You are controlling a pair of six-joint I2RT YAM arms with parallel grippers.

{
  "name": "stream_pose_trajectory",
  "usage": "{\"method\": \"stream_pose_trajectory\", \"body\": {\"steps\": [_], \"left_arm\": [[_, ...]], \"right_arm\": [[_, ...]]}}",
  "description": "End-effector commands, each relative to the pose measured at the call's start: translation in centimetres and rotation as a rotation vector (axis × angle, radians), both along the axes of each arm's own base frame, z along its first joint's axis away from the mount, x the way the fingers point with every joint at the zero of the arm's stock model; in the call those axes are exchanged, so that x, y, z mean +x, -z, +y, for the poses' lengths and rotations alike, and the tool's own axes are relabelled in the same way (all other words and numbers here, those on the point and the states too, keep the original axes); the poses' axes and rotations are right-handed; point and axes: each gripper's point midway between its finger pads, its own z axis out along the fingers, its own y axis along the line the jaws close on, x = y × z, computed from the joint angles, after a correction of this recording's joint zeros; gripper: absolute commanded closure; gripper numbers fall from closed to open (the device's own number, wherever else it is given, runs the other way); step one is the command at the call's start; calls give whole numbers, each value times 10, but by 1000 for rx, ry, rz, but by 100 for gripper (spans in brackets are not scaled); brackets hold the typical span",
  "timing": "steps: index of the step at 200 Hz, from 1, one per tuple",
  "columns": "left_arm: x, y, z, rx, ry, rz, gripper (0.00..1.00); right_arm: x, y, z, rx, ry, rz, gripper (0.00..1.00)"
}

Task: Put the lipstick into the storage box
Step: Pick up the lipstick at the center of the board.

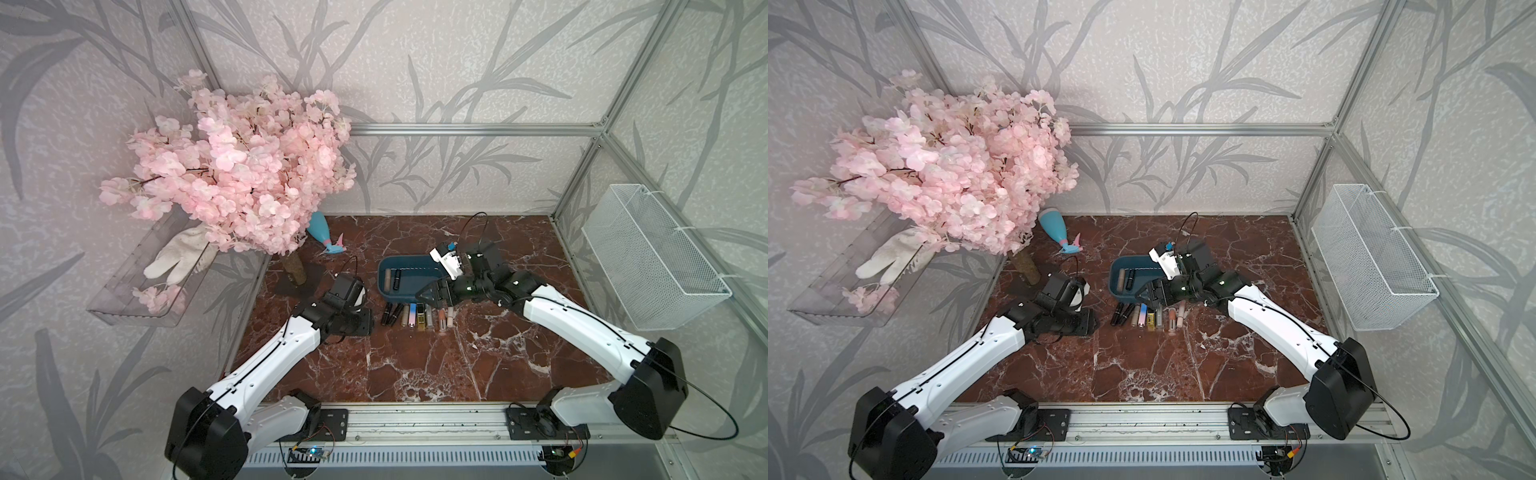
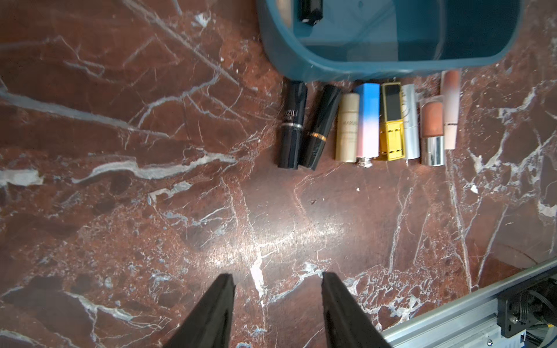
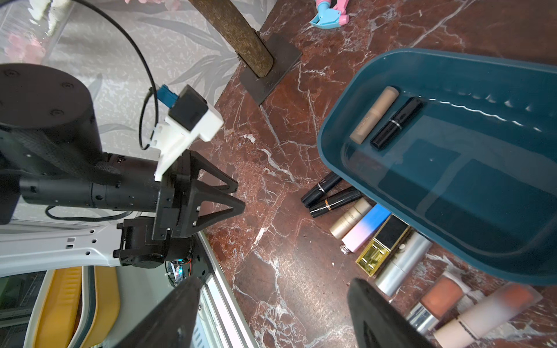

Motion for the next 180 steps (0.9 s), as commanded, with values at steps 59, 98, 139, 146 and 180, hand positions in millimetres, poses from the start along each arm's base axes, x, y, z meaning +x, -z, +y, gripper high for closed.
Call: {"method": "stream_pose_trajectory", "body": {"steps": [59,98,139,146,180], "left_arm": [[31,35,-27,-32,-24,20,52],[46,42,-31,1,-7,11,53],[55,55,-37,18,10,35,54],[57,57,-38,17,11,39,54],[67,61,-42,26,6,35,54]], "right_arm": [[-2,-17,-2,0,-9,-62,18],[-4,-16,-7,-21,-13,-70,18],[-2,-16,-10,-25,-14,-71,17],[-2,-16,-11,-26,-14,-70,17],[1,-16,-14,-26,-14,-62,17]]}}
